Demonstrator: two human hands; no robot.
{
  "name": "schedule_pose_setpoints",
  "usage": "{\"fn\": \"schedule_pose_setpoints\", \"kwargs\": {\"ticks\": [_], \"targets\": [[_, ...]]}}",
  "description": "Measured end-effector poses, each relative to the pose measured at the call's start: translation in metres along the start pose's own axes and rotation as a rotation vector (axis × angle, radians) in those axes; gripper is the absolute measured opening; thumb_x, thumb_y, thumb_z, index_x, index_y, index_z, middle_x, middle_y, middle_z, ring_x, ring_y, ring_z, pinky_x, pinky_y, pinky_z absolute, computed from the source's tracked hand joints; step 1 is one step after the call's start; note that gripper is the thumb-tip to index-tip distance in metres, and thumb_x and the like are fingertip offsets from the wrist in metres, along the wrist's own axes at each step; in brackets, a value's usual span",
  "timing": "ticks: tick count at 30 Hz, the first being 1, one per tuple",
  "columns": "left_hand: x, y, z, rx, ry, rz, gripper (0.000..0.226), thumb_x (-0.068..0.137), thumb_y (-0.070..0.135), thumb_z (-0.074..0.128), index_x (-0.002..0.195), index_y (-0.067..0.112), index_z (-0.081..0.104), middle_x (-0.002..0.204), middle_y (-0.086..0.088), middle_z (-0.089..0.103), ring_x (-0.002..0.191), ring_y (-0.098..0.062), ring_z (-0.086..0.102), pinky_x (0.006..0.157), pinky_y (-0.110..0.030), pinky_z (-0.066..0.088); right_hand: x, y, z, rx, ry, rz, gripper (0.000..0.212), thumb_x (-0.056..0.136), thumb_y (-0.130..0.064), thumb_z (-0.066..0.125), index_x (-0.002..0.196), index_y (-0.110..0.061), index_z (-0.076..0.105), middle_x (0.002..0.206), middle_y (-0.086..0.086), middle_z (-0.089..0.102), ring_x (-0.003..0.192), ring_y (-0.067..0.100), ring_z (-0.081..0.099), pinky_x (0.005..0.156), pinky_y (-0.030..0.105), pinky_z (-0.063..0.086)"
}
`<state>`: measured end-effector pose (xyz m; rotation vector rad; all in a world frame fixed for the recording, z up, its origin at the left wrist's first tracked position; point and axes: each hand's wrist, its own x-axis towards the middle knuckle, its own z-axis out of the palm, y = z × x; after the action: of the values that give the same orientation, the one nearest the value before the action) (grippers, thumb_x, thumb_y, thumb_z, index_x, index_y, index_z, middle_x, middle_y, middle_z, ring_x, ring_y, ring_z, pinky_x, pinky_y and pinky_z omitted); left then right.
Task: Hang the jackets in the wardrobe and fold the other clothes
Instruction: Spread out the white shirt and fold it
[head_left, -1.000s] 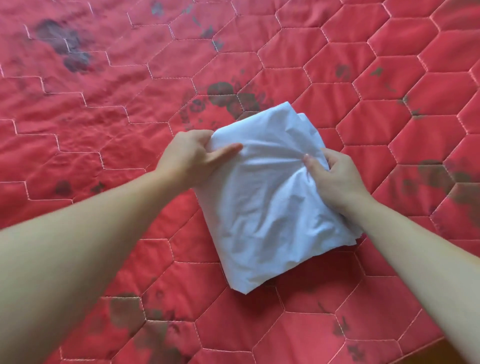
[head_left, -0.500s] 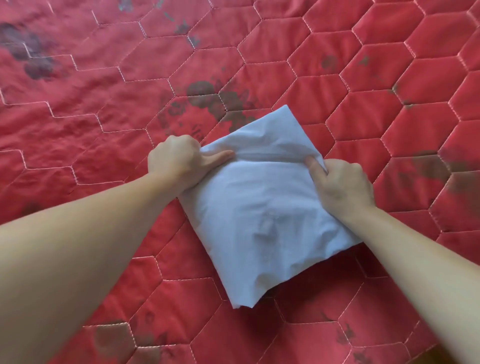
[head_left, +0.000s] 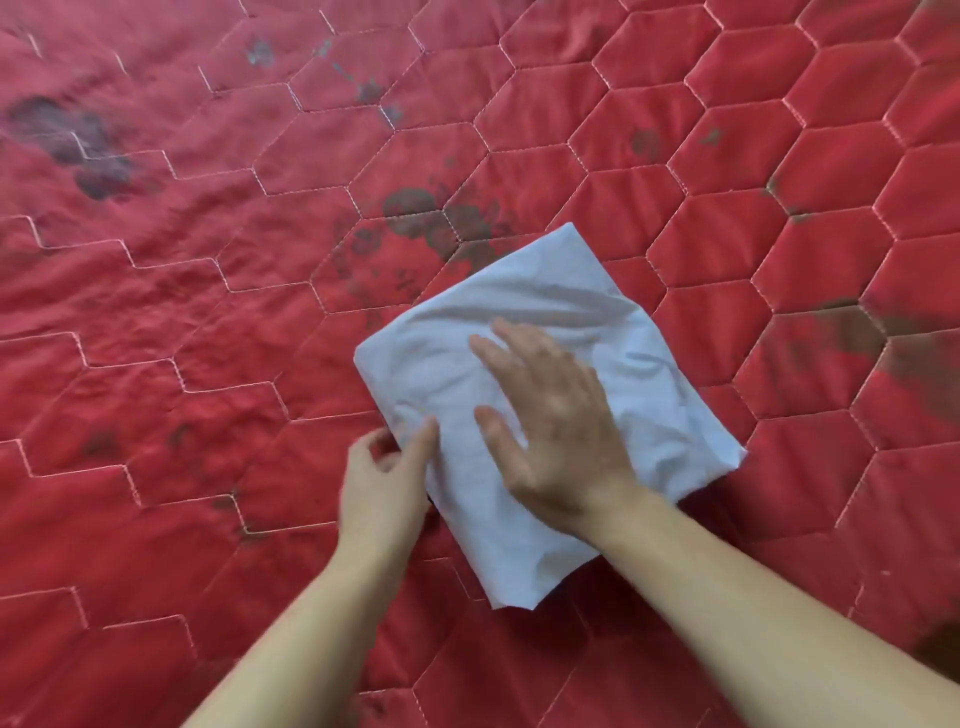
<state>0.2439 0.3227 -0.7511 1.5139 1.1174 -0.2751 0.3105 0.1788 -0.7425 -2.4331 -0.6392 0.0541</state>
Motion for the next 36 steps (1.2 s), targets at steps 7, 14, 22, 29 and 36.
{"fn": "schedule_pose_setpoints", "kwargs": {"ticks": [7, 14, 22, 29, 36], "targets": [[-0.017, 0.009, 0.010, -0.181, -0.185, -0.110, 0.026, 0.082, 0.032, 0.076, 0.102, 0.015, 0.070, 0.093, -0.001, 0.077, 0.089, -0.021, 0.074, 0.086, -0.044, 0.058, -0.002, 0.013, 0.032, 0.061, -0.315, 0.122, 0.067, 0.088, -0.051, 0.022, 0.149, -0.027, 0.034, 0.158, -0.003, 0.028, 0.147, 0.019, 0.023, 0.119, 0.043, 0.015], [-0.027, 0.017, 0.003, -0.178, 0.005, 0.054, 0.019, 0.078, 0.006, 0.066, 0.095, 0.013, 0.069, 0.086, -0.006, 0.075, 0.078, -0.022, 0.072, 0.068, -0.037, 0.058, 0.001, -0.017, 0.013, 0.685, -0.348, 0.433, 0.064, 0.090, -0.051, 0.040, 0.149, -0.029, 0.030, 0.153, -0.016, 0.029, 0.139, -0.003, 0.025, 0.117, 0.023, 0.018], [-0.075, 0.044, 0.021, 0.053, -0.153, 0.290, 0.059, 0.082, 0.024, 0.070, 0.130, 0.043, 0.041, 0.073, 0.006, 0.063, 0.066, -0.006, 0.063, 0.069, -0.030, 0.057, 0.013, -0.022, -0.043, 1.289, -0.281, 0.716, 0.026, 0.096, -0.043, 0.043, 0.099, -0.028, 0.063, 0.079, -0.016, 0.073, 0.076, -0.001, 0.069, 0.070, 0.020, 0.056], [-0.068, 0.040, 0.083, 0.192, -0.477, 0.335, 0.082, 0.092, 0.011, 0.053, 0.155, 0.032, 0.005, 0.100, 0.010, 0.064, 0.091, -0.003, 0.062, 0.086, -0.015, 0.046, 0.018, 0.033, -0.073, 0.652, -0.290, 0.782, 0.030, 0.085, -0.036, 0.070, 0.108, -0.017, 0.065, 0.099, -0.003, 0.071, 0.081, 0.006, 0.067, 0.068, 0.021, 0.052], [-0.066, -0.002, 0.072, 0.524, -0.067, 0.718, 0.064, 0.077, 0.048, 0.053, 0.140, 0.035, 0.045, 0.141, 0.010, 0.047, 0.124, -0.014, 0.045, 0.102, -0.031, 0.038, 0.023, 0.057, -0.054, 0.533, -0.226, 0.780, 0.013, 0.090, -0.023, 0.065, 0.091, -0.010, 0.066, 0.090, 0.008, 0.072, 0.078, 0.018, 0.064, 0.074, 0.039, 0.054]]}}
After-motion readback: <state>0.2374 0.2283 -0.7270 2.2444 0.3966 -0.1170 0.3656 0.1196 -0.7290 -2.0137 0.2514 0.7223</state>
